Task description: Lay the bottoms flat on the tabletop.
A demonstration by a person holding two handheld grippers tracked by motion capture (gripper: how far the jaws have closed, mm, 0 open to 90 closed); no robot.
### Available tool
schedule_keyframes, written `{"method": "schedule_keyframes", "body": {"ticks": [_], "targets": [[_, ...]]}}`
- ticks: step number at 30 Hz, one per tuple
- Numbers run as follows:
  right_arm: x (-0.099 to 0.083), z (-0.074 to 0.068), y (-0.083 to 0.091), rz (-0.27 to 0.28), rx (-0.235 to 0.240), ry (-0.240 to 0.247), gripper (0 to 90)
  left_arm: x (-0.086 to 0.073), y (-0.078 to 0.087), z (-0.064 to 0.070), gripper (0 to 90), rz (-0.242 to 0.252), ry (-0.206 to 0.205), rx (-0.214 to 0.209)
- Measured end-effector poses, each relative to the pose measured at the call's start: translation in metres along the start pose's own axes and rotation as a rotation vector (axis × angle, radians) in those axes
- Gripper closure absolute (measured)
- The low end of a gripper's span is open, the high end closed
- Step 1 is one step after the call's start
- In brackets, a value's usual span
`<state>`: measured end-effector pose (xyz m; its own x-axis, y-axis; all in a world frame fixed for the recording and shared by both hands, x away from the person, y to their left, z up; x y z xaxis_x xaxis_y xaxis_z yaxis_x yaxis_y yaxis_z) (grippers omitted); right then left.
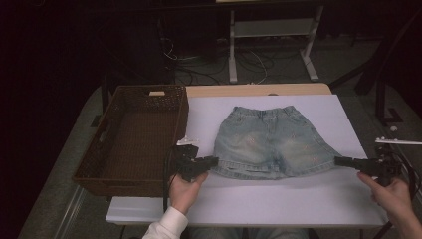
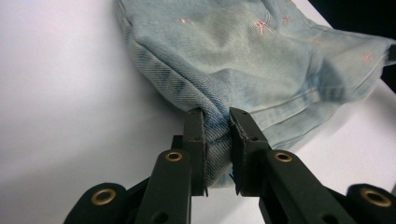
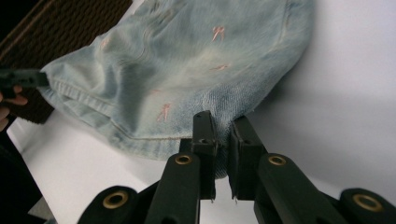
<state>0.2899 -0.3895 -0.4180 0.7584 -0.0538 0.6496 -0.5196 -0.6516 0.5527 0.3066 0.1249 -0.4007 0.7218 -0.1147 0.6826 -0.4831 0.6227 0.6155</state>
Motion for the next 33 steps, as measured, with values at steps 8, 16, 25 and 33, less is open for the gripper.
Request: {"method": "schedule_keyframes", "body": {"ticks": [8, 16, 25, 33], "targets": [[-0.003, 0.004, 0.015, 0.004, -0.018, -0.070, 82.0, -0.009, 0.012, -0.002, 77.7, -0.003, 0.038, -0.032], [-0.017, 0.003, 0.021, -0.060, -0.041, -0.152, 82.5, -0.023, 0.017, -0.010, 78.5, -0.028, 0.085, -0.095], [-0.031, -0.004, 0.029, -0.087, -0.037, -0.184, 82.5, -0.031, 0.018, -0.008, 78.7, -0.075, 0.049, -0.085], [-0.042, -0.010, 0.031, -0.094, -0.047, -0.166, 82.3, -0.035, 0.023, -0.006, 78.6, -0.096, 0.051, -0.137]]}}
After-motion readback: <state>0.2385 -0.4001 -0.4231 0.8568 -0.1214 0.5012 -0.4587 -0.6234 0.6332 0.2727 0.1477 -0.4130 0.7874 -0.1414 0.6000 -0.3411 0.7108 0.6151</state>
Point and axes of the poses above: each handheld gripper's, and its own axes: y roughly backward along the jaws, x roughly out of its top, z roughly to its right, the point moved 1 cm from there along -y, roughly forward along the jaws, and after that the axes turned 1 degree about y, right-handed, at the moved point
